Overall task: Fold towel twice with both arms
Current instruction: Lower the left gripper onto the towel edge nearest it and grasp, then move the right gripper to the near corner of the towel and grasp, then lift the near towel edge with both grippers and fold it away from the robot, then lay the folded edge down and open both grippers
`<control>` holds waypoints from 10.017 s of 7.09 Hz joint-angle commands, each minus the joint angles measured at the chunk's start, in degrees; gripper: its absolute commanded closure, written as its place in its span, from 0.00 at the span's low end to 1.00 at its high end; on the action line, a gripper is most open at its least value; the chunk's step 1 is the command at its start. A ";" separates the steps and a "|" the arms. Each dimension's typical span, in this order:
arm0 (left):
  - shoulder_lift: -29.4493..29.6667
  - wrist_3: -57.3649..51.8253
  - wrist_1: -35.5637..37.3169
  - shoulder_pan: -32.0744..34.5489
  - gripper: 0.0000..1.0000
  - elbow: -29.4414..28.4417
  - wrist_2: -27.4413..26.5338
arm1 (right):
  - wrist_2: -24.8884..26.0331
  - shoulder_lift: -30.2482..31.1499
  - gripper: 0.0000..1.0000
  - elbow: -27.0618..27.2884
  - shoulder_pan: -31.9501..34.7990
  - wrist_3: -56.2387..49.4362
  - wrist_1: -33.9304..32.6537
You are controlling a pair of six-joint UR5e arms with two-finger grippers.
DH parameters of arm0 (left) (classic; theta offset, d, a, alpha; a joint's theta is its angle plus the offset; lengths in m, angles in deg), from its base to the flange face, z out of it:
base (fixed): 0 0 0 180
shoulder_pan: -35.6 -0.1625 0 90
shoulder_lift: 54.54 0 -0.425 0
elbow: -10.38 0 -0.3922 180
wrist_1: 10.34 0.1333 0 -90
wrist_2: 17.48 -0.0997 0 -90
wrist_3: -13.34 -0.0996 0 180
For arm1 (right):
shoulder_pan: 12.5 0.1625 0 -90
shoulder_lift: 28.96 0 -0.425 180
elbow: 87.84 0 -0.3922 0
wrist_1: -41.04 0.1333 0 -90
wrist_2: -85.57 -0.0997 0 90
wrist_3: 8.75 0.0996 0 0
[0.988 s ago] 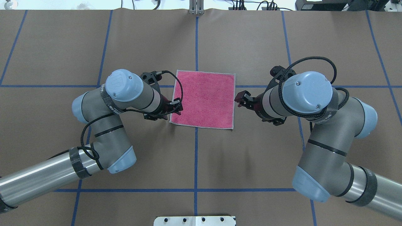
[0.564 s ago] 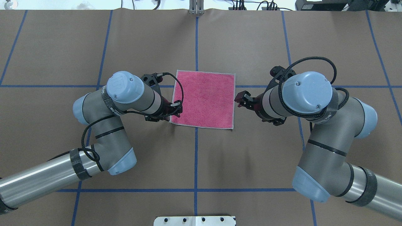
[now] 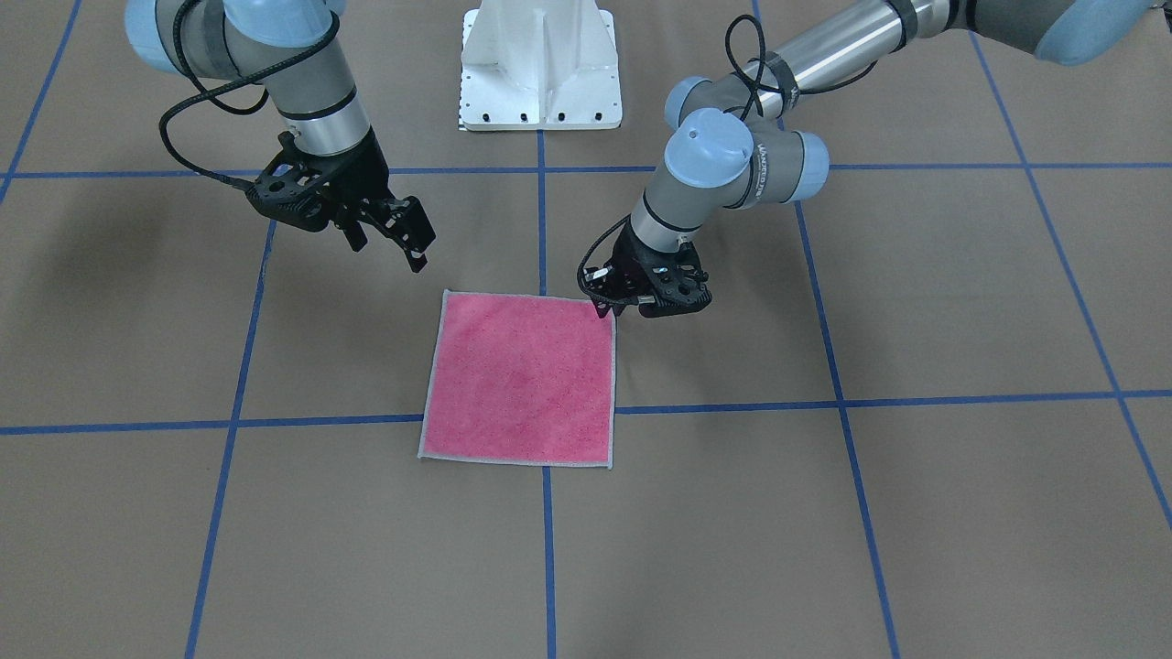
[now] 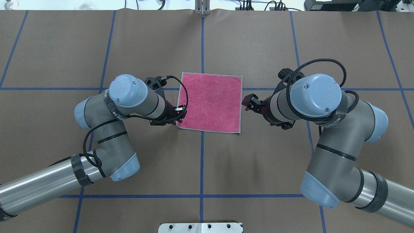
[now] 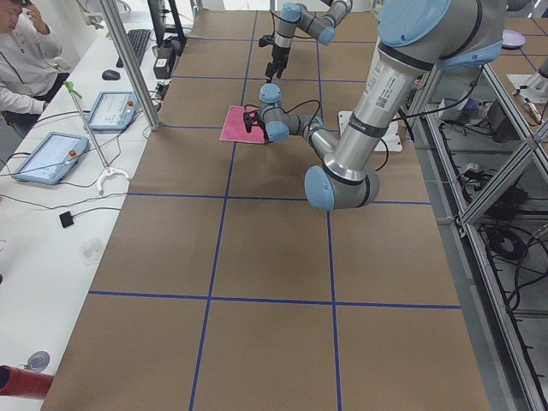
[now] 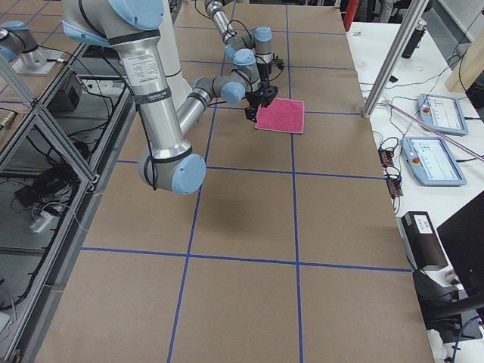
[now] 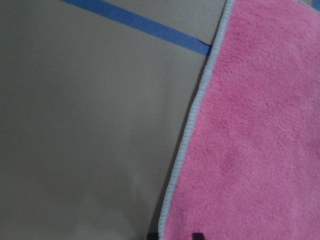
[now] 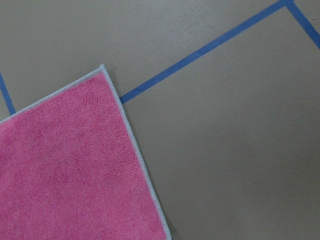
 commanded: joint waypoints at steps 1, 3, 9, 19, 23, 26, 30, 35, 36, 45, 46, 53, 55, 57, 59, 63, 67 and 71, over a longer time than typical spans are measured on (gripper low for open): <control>-0.20 0.00 0.00 0.00 0.69 0.10 0.00 | 0.00 0.00 0.01 -0.02 -0.09 -0.01 0.00; -0.29 0.00 0.09 -0.09 0.69 0.18 0.00 | 0.00 0.00 0.01 -0.02 0.00 -0.01 0.09; -0.38 -0.09 0.26 -0.18 0.76 0.45 0.00 | 0.00 0.00 0.01 -0.11 0.00 0.08 0.09; -0.38 -0.26 0.26 -0.36 1.00 0.71 -0.18 | 7.38 -3.34 0.06 -7.57 -6.15 9.72 0.79; -0.47 -0.26 0.26 -0.36 1.00 0.62 -0.18 | 10.98 -3.51 0.30 -15.22 -8.70 18.43 12.74; -0.47 -0.26 0.26 -0.36 1.00 0.54 -0.18 | 11.34 -3.52 0.30 -14.96 -9.40 18.71 12.57; -0.47 -0.35 0.26 -0.36 1.00 0.53 -0.18 | 11.34 -3.43 0.84 -14.70 -9.41 18.97 12.30; -0.38 -0.35 0.26 -0.36 1.00 0.62 -0.18 | 11.43 -3.43 1.00 -14.00 -9.32 18.97 12.30; -0.29 -0.26 0.26 -0.36 1.00 0.71 -0.18 | 11.43 -3.43 1.00 -13.65 -9.06 18.97 12.30; -8.64 -0.17 2.54 -0.71 1.00 16.71 2.29 | 10.55 0.53 1.00 -1.34 -8.44 18.18 8.88; -8.03 -0.18 2.64 -0.36 1.00 16.01 2.11 | 10.72 0.18 1.00 -1.51 -8.26 18.10 8.88; -1.09 -0.53 2.55 4.65 1.00 6.26 2.02 | 11.07 -3.34 1.00 -7.48 -4.05 17.13 9.14; -0.64 -0.53 2.20 5.27 1.00 4.32 2.02 | 11.07 -4.74 1.00 -9.77 -2.64 16.17 9.40; 0.49 -0.53 2.29 5.36 1.00 2.83 2.02 | 11.07 -5.62 1.00 -11.00 -2.29 16.16 9.40; 1.29 -0.44 2.46 5.53 1.00 2.56 2.02 | 11.07 -7.02 1.00 -12.58 -1.94 16.16 9.40; 3.05 -0.53 2.46 7.55 1.00 0.36 2.02 | 11.07 -8.08 1.00 -14.34 -0.62 15.99 9.40; 3.14 -0.44 1.76 7.73 1.00 -1.92 2.02 | 11.16 -13.00 1.00 -20.22 -0.44 15.99 9.49; 4.45 -0.44 1.67 7.91 1.00 -4.55 1.93 | 11.16 -13.01 1.00 -20.94 -0.26 15.90 9.49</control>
